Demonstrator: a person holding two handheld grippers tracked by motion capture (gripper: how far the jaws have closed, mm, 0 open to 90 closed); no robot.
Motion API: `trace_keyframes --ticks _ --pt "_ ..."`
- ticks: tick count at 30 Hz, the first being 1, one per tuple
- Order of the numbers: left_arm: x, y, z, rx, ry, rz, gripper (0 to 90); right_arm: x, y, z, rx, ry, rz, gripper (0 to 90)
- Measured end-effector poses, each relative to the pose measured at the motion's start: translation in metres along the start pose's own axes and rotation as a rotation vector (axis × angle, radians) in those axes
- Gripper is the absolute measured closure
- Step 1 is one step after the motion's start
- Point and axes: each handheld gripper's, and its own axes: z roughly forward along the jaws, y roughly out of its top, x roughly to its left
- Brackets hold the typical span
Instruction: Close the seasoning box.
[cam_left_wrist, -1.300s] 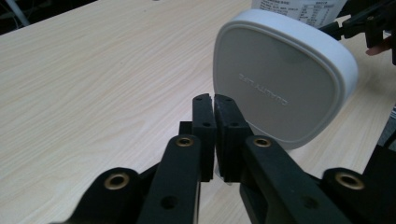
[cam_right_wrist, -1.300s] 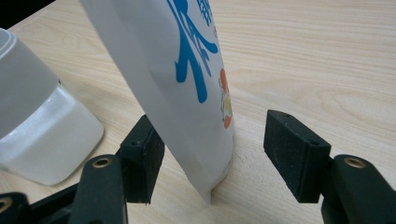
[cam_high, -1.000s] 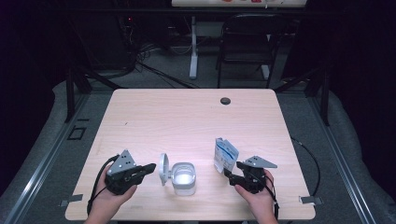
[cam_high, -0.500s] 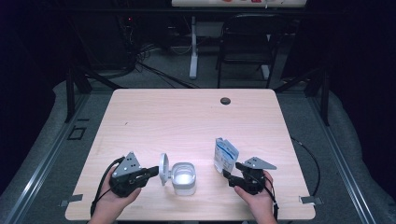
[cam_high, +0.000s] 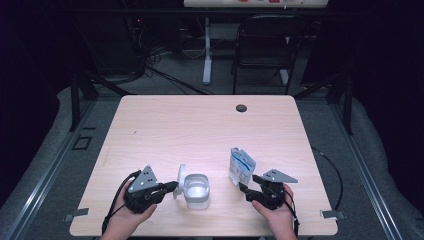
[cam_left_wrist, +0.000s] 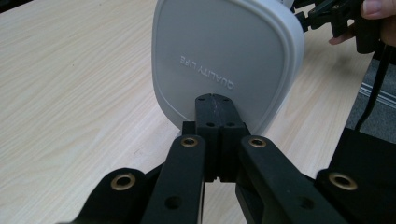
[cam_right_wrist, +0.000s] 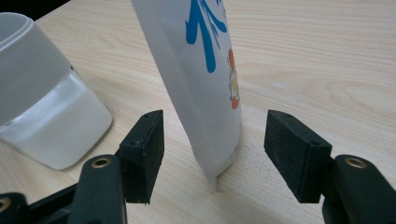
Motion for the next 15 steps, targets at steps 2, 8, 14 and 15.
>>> trace_keyframes --ticks 2,8,14,15 --pt "-0.001 -0.0001 0.0015 0.009 -0.001 0.006 90.0 0.0 0.0 0.0002 0.002 0.003 -0.004 38.0" --pt "-0.002 -0.0006 0.003 0.005 -0.01 0.003 90.0 0.0 -0.0001 0.0011 0.004 0.004 -0.008 38.0" --pt "-0.0008 -0.0015 0.002 0.005 -0.001 0.0 90.0 0.0001 -0.0003 0.0002 0.004 0.002 -0.011 38.0" --pt "-0.0007 -0.0015 0.0018 0.002 0.001 -0.002 90.0 0.0002 -0.0003 0.0001 0.003 0.002 -0.011 38.0"
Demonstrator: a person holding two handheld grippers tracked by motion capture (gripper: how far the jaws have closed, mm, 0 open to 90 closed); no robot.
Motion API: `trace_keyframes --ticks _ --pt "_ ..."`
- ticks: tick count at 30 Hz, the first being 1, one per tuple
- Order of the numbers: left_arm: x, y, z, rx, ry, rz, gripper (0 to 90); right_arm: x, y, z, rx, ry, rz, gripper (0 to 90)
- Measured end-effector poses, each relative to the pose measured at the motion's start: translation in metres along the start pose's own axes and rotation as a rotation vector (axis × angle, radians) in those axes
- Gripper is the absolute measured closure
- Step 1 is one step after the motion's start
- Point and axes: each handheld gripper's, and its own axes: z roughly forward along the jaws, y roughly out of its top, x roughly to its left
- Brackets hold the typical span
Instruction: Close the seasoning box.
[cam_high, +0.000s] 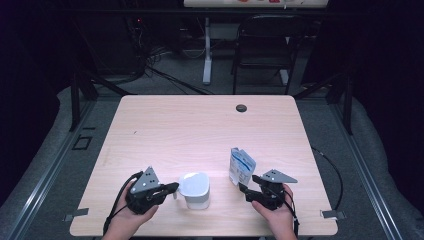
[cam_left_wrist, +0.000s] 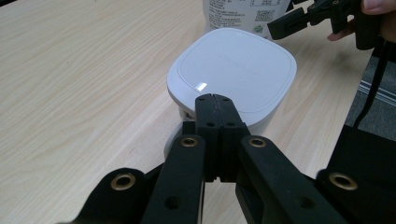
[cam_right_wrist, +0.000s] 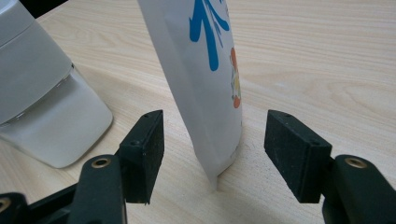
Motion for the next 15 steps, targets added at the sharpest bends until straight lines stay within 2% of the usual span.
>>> trace_keyframes --ticks 7,15 --pt "0.006 -0.002 -0.003 -0.004 0.013 -0.014 90.0 0.001 0.0 0.0 -0.001 0.003 -0.001 37.9" --pt "0.019 -0.009 -0.007 -0.019 0.038 -0.059 89.9 0.001 0.0 0.0 -0.001 0.003 -0.003 37.7"
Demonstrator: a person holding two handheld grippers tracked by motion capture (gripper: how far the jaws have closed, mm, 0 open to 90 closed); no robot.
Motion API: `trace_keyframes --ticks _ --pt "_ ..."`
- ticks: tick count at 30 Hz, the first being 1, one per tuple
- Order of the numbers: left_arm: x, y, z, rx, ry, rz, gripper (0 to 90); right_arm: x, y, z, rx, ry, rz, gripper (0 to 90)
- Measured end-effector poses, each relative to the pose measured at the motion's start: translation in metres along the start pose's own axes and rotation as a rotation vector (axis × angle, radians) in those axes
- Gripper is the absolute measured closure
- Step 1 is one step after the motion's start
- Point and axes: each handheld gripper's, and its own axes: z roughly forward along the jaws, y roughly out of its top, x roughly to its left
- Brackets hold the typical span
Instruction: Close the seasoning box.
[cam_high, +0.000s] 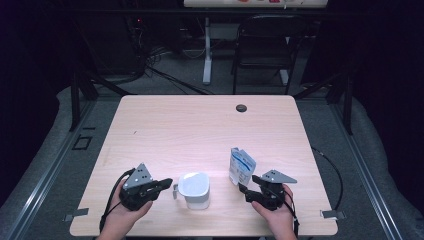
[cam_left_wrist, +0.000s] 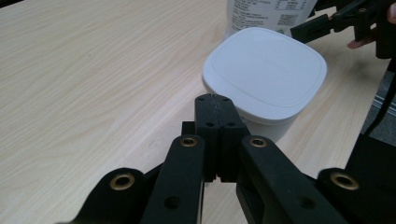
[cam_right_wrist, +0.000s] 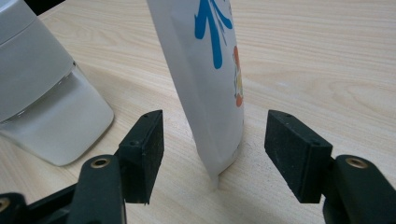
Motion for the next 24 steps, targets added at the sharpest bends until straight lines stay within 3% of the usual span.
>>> trace_keyframes --ticks 14,24 --pt "0.029 -0.019 0.001 -0.009 0.051 -0.087 84.4 0.0 -0.001 -0.001 -0.001 -0.003 -0.003 37.7" --pt "0.047 -0.033 0.002 0.016 0.083 -0.143 83.1 0.0 -0.001 -0.001 -0.003 -0.003 -0.008 37.7"
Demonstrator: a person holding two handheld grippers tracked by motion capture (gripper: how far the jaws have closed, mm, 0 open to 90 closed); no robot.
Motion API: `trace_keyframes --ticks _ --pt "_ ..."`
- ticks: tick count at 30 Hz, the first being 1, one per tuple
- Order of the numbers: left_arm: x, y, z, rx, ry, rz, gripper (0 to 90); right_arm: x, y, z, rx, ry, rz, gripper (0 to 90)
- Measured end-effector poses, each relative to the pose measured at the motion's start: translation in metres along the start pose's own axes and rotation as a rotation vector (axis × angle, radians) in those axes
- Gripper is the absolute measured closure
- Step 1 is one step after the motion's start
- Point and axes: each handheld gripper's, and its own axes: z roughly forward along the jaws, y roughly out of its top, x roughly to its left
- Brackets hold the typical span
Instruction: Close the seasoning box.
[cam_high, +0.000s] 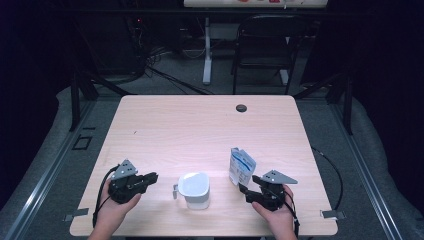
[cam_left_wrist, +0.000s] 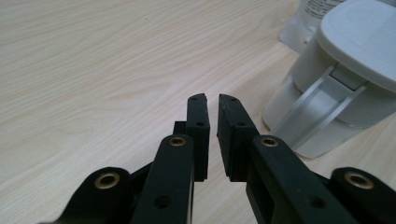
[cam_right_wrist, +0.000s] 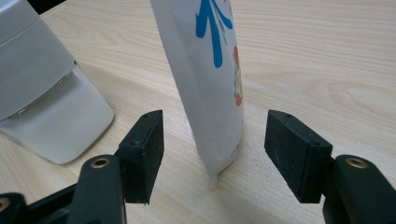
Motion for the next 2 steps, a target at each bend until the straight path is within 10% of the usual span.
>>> trace_keyframes --ticks 2 --pt "0.0025 -0.0015 -0.0005 -0.003 0.009 -0.009 82.3 0.0003 -0.0003 0.0001 0.001 0.003 -0.001 37.7"
